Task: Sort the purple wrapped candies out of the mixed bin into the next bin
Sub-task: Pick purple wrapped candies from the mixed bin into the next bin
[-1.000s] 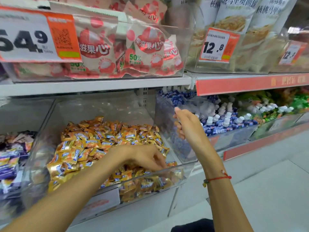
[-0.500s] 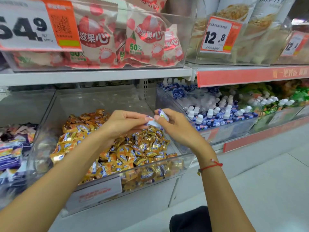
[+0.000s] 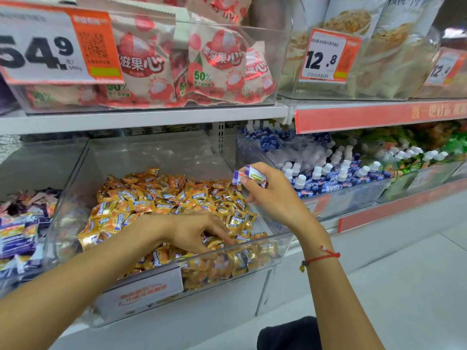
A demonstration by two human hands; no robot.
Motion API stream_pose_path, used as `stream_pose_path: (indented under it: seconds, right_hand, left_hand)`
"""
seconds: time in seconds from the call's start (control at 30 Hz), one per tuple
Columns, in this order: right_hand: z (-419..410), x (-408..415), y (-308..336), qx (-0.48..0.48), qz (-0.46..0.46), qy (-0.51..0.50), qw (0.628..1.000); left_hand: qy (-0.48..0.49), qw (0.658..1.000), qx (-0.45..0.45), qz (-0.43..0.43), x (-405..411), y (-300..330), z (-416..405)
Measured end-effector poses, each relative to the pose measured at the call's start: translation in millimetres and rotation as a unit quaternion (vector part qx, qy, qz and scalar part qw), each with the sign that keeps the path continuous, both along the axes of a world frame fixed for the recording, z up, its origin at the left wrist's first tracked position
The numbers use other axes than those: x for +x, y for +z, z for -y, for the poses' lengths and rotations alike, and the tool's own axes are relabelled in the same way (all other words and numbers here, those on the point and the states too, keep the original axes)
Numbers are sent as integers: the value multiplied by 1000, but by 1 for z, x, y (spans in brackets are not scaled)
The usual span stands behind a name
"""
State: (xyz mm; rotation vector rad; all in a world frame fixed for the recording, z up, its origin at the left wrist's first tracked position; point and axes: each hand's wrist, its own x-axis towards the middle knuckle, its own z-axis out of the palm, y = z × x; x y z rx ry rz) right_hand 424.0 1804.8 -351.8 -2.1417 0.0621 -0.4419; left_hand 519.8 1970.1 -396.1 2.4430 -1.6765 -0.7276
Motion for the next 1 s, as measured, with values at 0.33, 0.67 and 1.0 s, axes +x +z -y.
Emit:
stream_pose_path:
  seconds: [0.33,0.67,1.0]
  right_hand:
    - [3,4,3,-11,26,-28,999]
    - [2,10,8,83,-22,-47,995]
    - [-4,16,4,207,-52,-26,977]
  left_hand:
    - [64,929,-97,350,28,-16,28]
    - [141,967,-148,152,6,31,9]
    - [208,959,15,191,-4,0,38]
